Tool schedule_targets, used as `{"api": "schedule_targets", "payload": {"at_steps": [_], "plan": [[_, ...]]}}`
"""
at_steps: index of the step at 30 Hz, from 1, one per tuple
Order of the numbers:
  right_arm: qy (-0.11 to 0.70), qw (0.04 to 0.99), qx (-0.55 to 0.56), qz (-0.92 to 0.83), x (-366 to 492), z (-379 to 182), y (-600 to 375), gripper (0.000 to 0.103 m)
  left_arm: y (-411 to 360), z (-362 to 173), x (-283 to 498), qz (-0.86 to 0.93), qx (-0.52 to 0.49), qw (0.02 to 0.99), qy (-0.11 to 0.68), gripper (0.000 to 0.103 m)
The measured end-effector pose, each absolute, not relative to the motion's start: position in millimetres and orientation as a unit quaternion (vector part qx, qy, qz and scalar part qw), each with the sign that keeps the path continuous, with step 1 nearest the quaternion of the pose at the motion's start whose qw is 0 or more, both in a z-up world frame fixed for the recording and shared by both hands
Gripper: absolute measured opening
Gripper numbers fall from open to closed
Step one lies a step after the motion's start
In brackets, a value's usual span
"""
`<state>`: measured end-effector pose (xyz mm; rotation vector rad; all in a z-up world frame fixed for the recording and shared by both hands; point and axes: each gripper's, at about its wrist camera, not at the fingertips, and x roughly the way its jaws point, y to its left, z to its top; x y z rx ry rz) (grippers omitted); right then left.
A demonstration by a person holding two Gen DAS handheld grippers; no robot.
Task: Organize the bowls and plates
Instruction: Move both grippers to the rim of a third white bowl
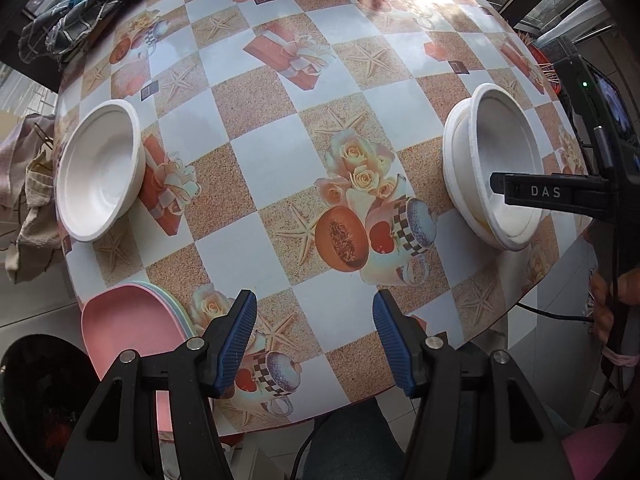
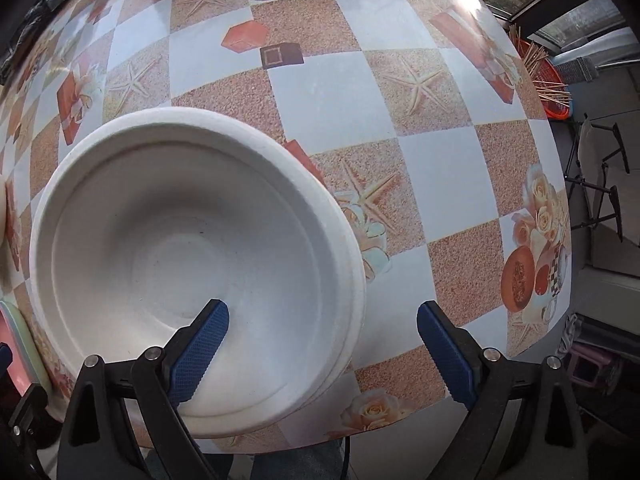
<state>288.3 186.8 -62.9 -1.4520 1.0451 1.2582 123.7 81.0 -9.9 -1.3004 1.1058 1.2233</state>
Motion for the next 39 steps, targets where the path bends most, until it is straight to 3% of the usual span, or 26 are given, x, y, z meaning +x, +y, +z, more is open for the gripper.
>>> {"api": "schedule_targets", "payload": {"at_steps": [14,26,39], "plan": [[0.456,0.477,-0.516,0.547,296.9,3.7,207.6,0.096,99.0,16.2,86.1,0.544,-0.549,0.501,0.39,0.065],[0.438,0.389,-0.53,0.613,168.3,21.9,196.2,0.096,99.6,27.9,-30.6,0.628,-0.558,0.433,0.325,0.065],[0.398,0.299,-0.588,0.638,22.9,-15.3,188.6,0.096,94.0,-18.3,-140.1,0.664,-0.599,0.345,0.284,0.065]]}}
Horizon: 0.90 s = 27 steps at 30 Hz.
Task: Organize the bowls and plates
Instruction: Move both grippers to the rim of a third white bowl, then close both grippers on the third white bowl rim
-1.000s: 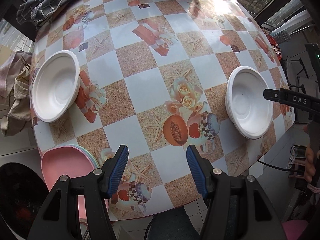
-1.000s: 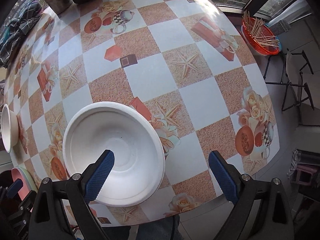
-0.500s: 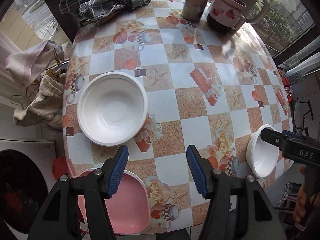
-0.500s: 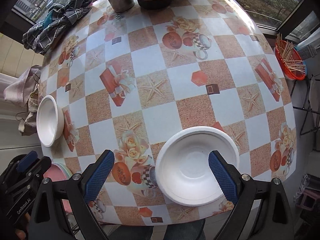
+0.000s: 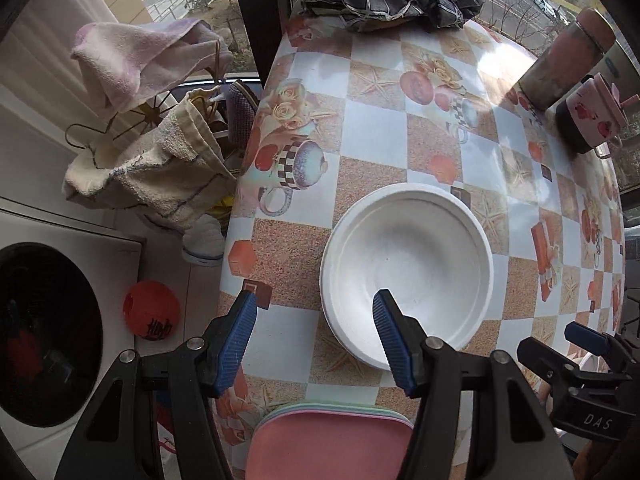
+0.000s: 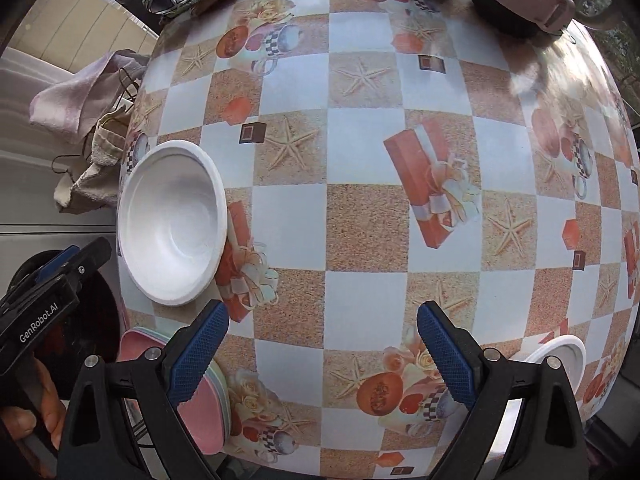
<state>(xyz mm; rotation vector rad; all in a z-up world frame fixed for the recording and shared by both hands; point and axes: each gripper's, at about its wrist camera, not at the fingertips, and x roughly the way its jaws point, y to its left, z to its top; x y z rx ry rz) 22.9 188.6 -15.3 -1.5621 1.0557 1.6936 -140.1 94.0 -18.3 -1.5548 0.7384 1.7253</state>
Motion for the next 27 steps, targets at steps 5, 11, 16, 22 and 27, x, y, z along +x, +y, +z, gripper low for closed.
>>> {"api": "schedule_targets", "payload": {"at_steps": [5,11,16,22,27], "plan": [[0.386,0.287,-0.602,0.637,-15.1,-34.4,191.5,0.096,104.6,-38.3,-153.0,0.654,-0.61,0.346,0.283,0.064],[0.385,0.283,-0.614,0.628,-34.3,-56.0,198.1,0.096,117.7,-62.2,-154.5,0.642,-0.611,0.349,0.304,0.064],[0.385,0.276,-0.615,0.63,-43.8,-64.5,199.7,0.087,121.3,-76.5,-158.5,0.632,-0.625,0.342,0.306,0.056],[0.406,0.254,-0.614,0.627,-51.8,-73.3,198.9,0.04,127.7,-79.9,-147.9,0.61,-0.631,0.361,0.314,0.025],[0.447,0.233,-0.598,0.623,-47.1,-76.5,203.1,0.014,131.6,-75.9,-136.4,0.605,-0.633,0.363,0.318,0.023]]}}
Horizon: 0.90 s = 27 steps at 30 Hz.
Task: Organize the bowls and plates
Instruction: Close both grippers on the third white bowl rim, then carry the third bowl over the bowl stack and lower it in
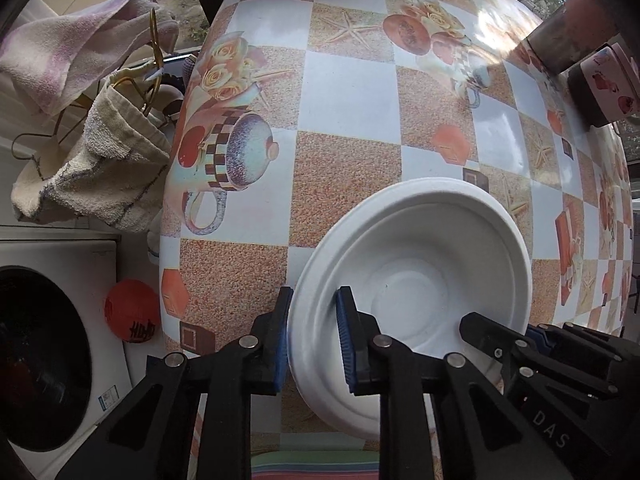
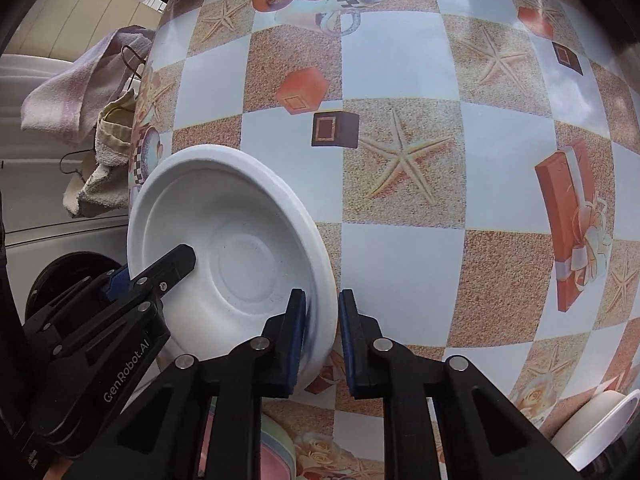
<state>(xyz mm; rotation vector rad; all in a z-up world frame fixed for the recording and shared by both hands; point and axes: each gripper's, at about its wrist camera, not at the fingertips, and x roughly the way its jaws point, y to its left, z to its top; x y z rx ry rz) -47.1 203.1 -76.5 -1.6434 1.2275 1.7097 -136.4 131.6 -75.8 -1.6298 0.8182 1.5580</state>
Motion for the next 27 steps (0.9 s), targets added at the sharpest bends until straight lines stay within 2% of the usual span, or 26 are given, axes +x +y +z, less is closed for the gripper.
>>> {"api": "schedule_targets", "payload": {"at_steps": [4,12,27], "plan": [[0.425,0.241,-0.608,0.626,-25.9,-70.0,199.5,0.014,134.4,-73.3,-104.7,0.593,-0.628,0.378,0.333,0.023],[0.441,0.259,-0.612,0.603,52.8,-71.8,185.4,0.015,126.6,-67.9,-16.8,0.563,-0.608,0.408,0.383,0.025],[0.453,0.242,-0.64,0.572,143.7,-77.5,102.0,0.018,48.9,-65.5,83.5,0.514,-0.599,0.423,0.445,0.028]]}}
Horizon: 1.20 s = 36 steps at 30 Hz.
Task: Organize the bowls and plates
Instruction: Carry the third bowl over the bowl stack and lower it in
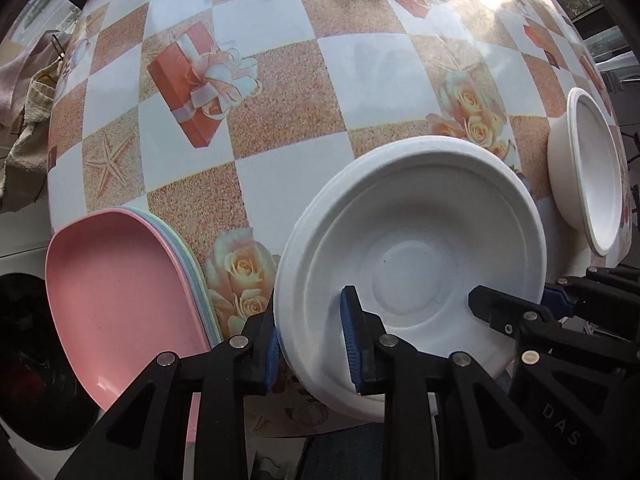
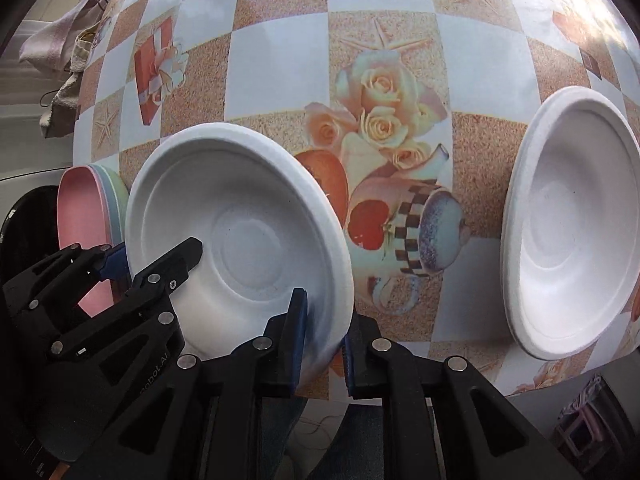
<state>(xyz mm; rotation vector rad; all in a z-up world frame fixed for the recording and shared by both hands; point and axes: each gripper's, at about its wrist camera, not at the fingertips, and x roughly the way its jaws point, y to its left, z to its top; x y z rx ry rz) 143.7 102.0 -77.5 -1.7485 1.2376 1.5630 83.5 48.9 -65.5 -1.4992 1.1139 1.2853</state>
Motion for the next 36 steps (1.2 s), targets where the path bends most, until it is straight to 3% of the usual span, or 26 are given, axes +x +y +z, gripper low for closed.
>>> {"api": "schedule_targets", "payload": {"at_steps": [9,18,31,36], "plan": [[0.459,0.237,-0.624,0.586,172.0,-51.3,82.2,0.018,42.6,-26.3,92.3,0.522,-0.585,0.441,0.436,0.028],[0.492,0.314,-0.55,0.597,228.5,1.7,116.1,0.018,99.6,31.5,144.1,0.518,-0.52,0.516,0.441,0.028],[0.531,0.405,-0.501,0.551,323.5,2.8,163.6,0.018,160.1,5.0,222.0,0.477,-0.476,0.569,0.471,0.028],[0.526,0.404,-0.507,0.551,333.2,-8.4,176.7,0.018,164.3,6.6,226.7,0.494,-0.465,0.574,0.458,0.04]]}}
